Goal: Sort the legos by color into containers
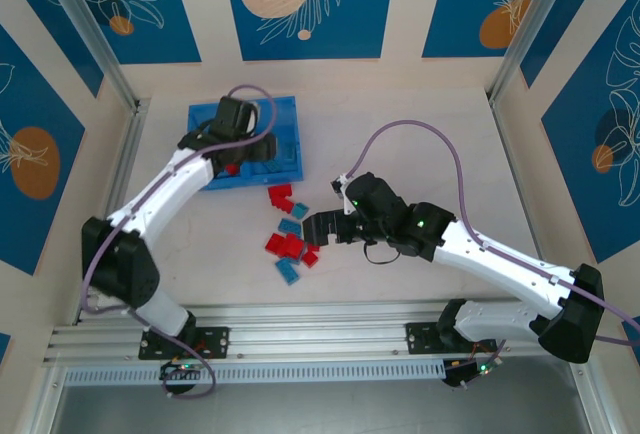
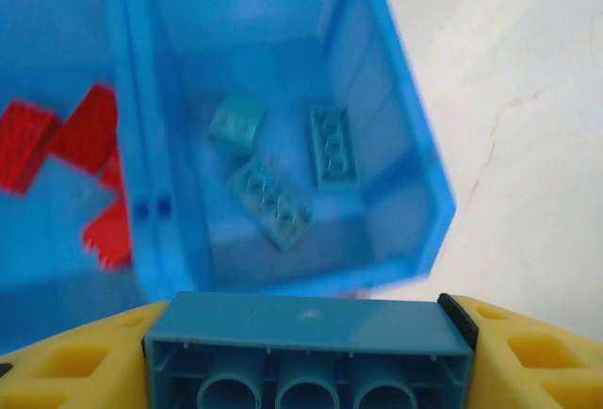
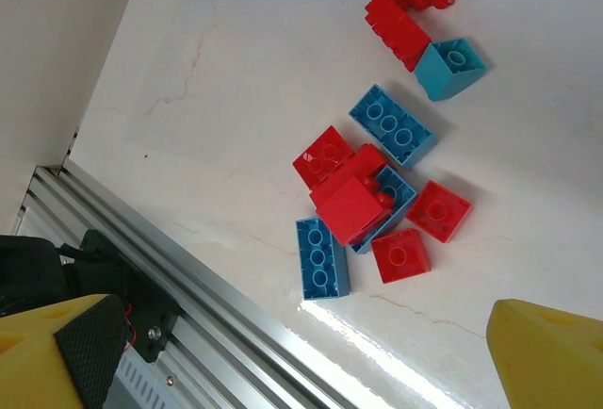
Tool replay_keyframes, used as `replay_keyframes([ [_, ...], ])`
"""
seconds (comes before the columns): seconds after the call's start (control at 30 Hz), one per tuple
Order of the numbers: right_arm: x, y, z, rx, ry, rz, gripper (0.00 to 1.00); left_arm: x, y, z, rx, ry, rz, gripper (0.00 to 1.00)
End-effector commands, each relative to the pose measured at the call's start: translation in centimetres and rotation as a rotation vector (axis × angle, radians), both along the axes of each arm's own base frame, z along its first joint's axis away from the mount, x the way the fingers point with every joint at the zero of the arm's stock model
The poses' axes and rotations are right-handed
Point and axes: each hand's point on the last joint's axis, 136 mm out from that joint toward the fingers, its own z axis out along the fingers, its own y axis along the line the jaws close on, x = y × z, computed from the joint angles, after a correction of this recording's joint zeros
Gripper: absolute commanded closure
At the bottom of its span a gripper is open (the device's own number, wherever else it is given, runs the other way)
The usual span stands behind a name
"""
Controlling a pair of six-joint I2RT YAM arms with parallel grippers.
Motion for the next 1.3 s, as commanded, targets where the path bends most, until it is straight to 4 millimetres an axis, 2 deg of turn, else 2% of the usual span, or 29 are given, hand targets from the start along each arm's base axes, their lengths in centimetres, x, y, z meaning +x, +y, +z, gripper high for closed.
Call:
replay_keyframes([
  [0.0, -0.1, -0.5, 1.3, 0.025, -0.018, -0.026, 0.01, 3.4, -0.4, -3.0, 0.062, 0.063, -0.002, 0.5],
  [0.2, -0.6, -1.8, 1.9, 0.019, -0.031, -0.041, 0.0, 10.0, -1.2, -5.7, 0.035, 0.107, 0.047, 0.49],
  [0.3, -1.0, -2.4, 2.1, 0.023, -0.033, -0.05, 0.0, 11.9, -1.1, -6.0, 0.024, 0.114, 0.064, 0.4],
  [0.43, -1.4, -3.1, 2.0, 0.039, -0.03, -0.065, 0.0, 12.2, -1.4, -4.3, -0.02, 0.094, 0.061, 0.26],
  [0.5, -1.4, -3.2, 2.0, 0.045, -0.029, -0.07, 0.01, 11.6, -1.8, -3.1, -0.058, 0.085, 0.051, 0.2],
  [0.57, -1.3, -3.1, 1.8, 0.045, -0.03, -0.068, 0.01, 10.8, -2.3, -1.8, -0.095, 0.073, 0.035, 0.18],
  [0.73, -0.7, -2.4, 1.6, 0.032, -0.037, -0.063, 0.01, 7.4, -3.6, 1.3, -0.167, 0.032, -0.009, 0.18],
  [0.8, -0.4, -1.9, 1.4, 0.027, -0.034, -0.059, 0.0, 4.7, -4.3, 2.5, -0.201, 0.02, -0.038, 0.19],
  [0.9, 0.1, -1.6, 0.6, 0.005, -0.027, -0.067, 0.0, -0.3, -5.4, 2.4, -0.23, 0.013, -0.079, 0.22],
  [1.0, 1.4, -2.6, -0.6, -0.04, -0.022, -0.161, 0.0, -5.8, -6.0, 0.8, -0.203, 0.042, -0.106, 0.24],
  [1.1, 2.8, -5.2, -2.0, -0.104, -0.014, -0.306, 0.0, -11.0, -6.6, -1.8, -0.106, 0.073, -0.151, 0.25],
  [1.27, 3.4, -7.7, -3.2, -0.031, 0.011, -0.393, 0.0, -17.4, -7.2, -7.6, 0.053, 0.196, -0.247, 0.27],
])
